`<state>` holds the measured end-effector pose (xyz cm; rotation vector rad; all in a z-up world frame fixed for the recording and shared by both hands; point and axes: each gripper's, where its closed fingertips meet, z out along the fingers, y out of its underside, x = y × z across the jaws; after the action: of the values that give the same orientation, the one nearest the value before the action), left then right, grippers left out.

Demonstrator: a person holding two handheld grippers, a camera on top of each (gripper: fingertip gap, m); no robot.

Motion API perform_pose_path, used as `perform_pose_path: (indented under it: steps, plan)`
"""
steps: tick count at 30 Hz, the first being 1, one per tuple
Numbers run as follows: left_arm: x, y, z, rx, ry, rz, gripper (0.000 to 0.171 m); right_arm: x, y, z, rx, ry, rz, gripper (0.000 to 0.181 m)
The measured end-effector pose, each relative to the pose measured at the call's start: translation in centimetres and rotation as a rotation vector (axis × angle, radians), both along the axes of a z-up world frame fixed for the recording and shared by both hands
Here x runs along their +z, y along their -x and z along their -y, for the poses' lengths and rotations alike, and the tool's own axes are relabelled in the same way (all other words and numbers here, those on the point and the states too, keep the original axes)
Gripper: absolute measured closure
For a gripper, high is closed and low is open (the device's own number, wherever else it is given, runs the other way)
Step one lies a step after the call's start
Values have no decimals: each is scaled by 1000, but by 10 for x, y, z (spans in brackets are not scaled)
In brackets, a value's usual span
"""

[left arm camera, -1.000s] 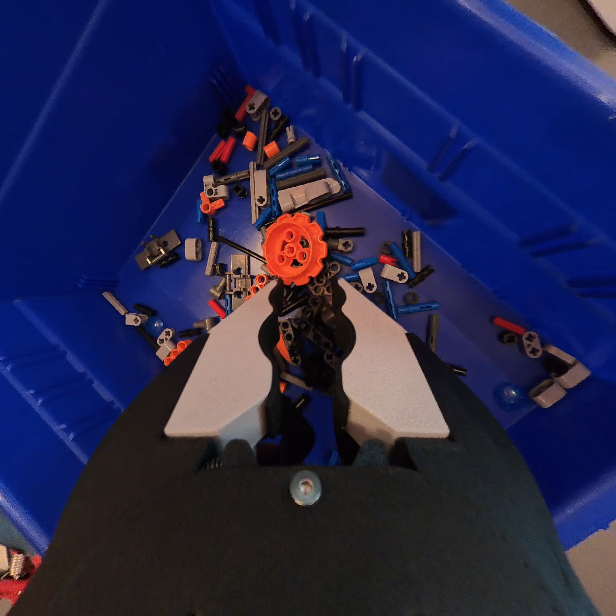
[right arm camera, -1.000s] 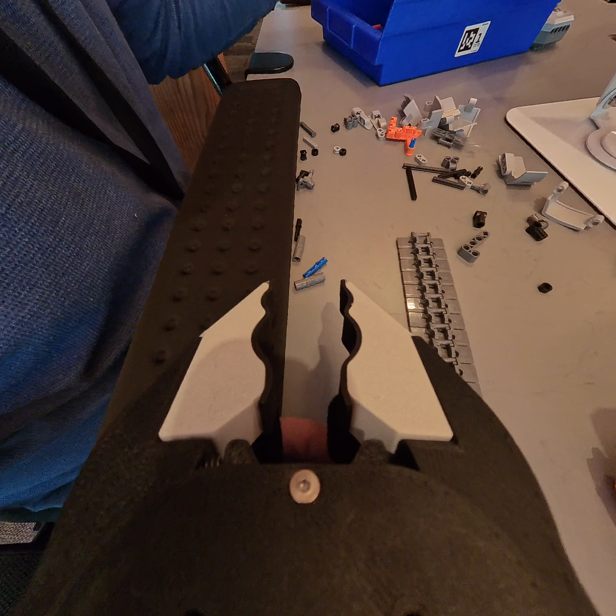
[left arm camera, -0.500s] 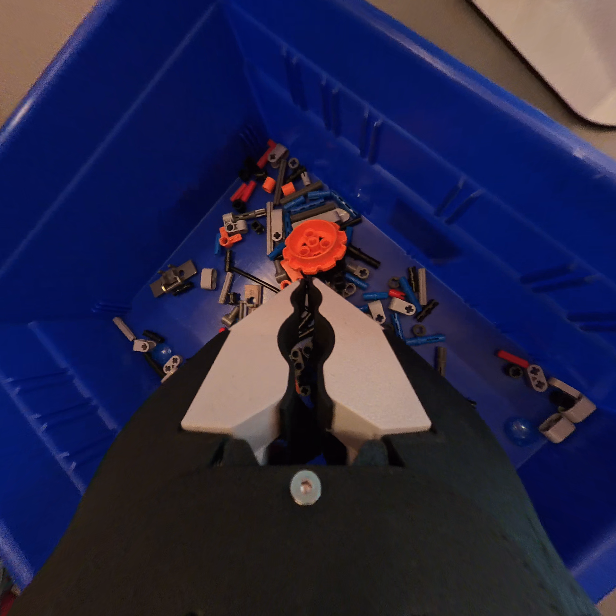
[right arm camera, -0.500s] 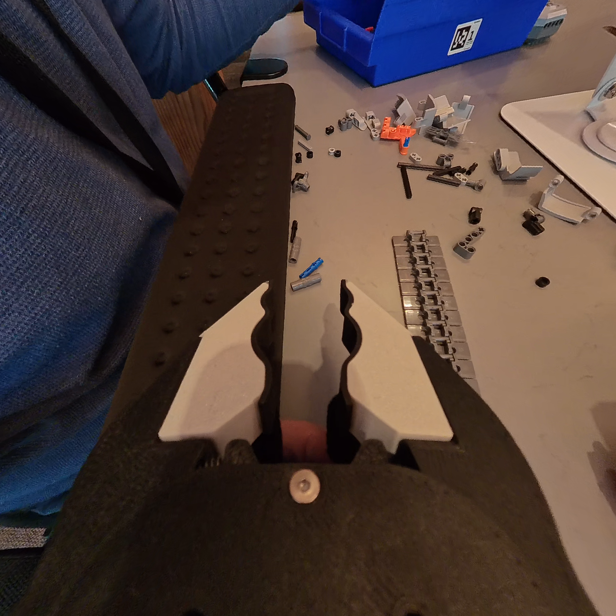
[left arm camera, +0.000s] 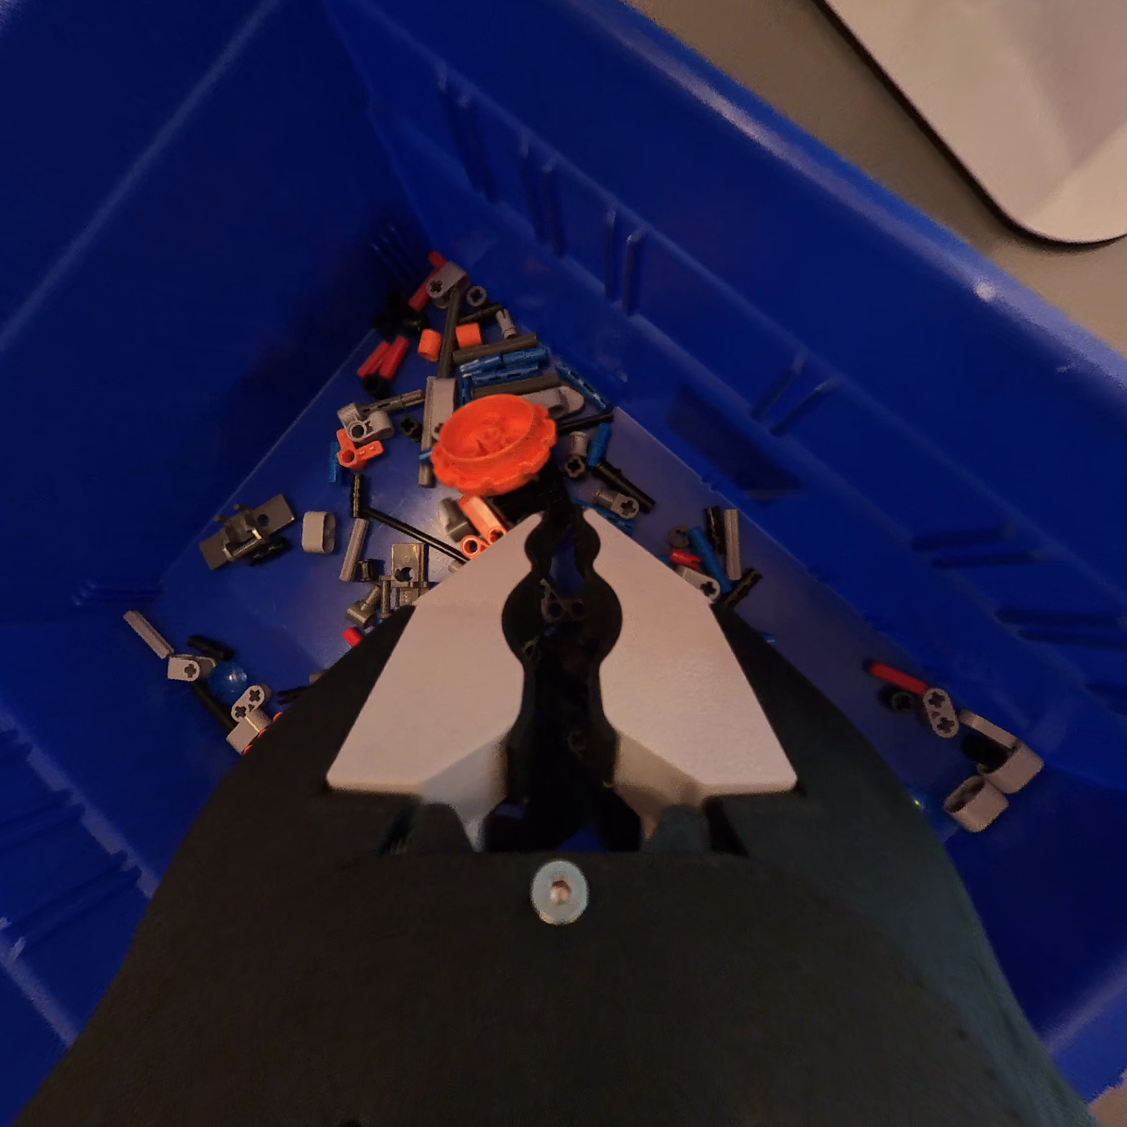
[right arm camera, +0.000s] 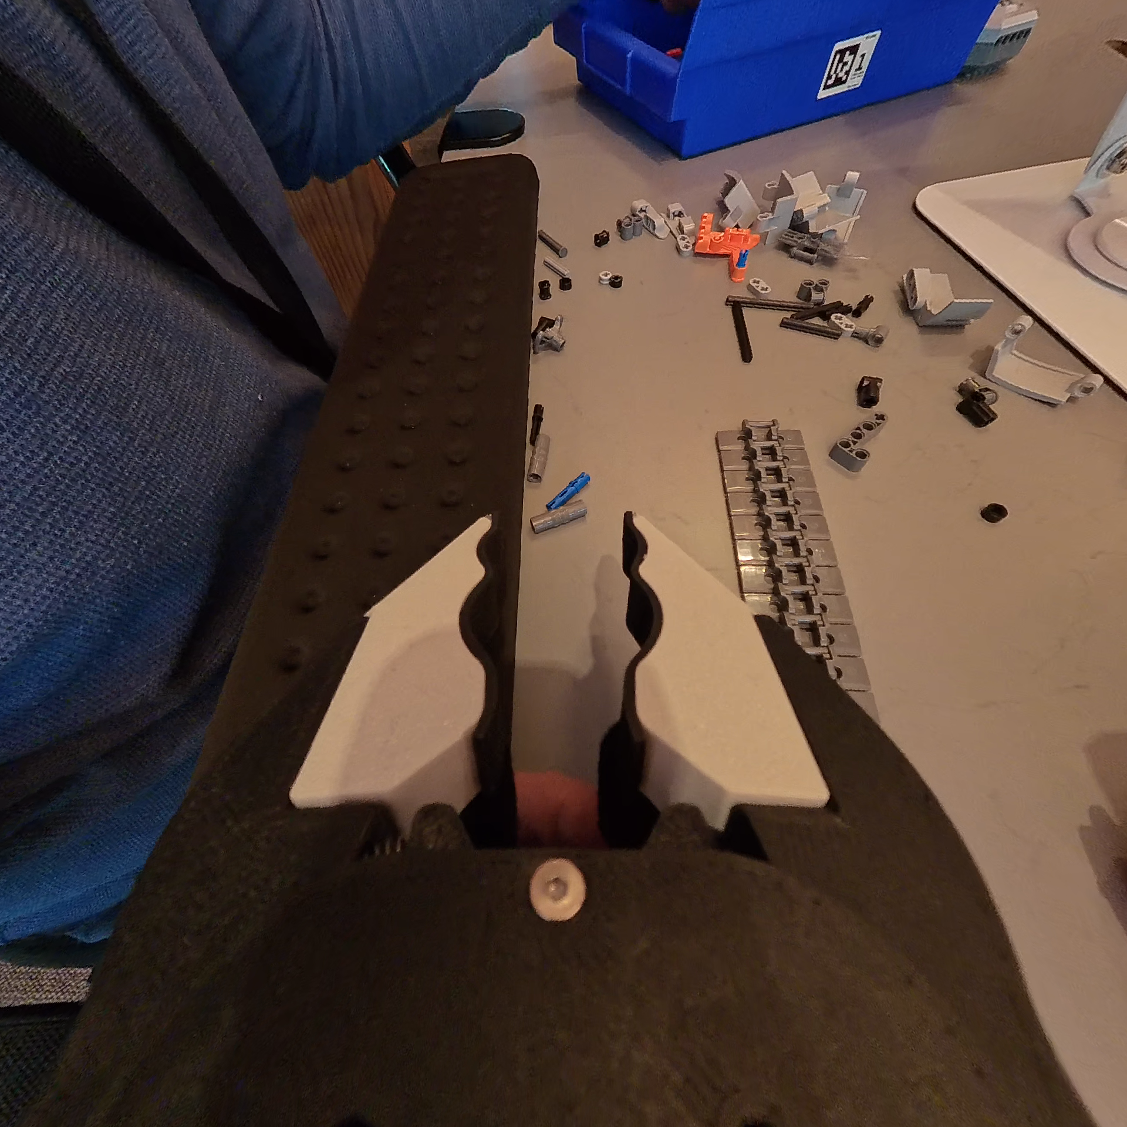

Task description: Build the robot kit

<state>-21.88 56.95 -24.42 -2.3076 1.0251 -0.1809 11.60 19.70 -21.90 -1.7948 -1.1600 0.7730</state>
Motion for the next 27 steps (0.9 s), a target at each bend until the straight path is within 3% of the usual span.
perform_pose_path:
  steps: [7, 14, 16, 20, 23, 27]
  plan:
    - [36, 3, 15, -6, -87, 38, 171, 0, -1, 0, 2, 8, -4, 144]
    - [64, -1, 52, -41, -143, 50, 171, -1, -1, 1, 1, 9, 1, 144]
    - [59, -1, 55, -51, -124, 27, 167, -1, -1, 1, 0, 11, -1, 144]
    - [28, 12, 28, 9, -73, -95, 139, -2, -1, 2, 4, 6, 11, 144]
    - [6, 14, 16, -11, -32, -165, 134, -3, -4, 2, -4, -1, 17, 144]
    - [-6, 12, 6, -24, 2, -184, 140, -3, -5, 2, -6, 1, 18, 144]
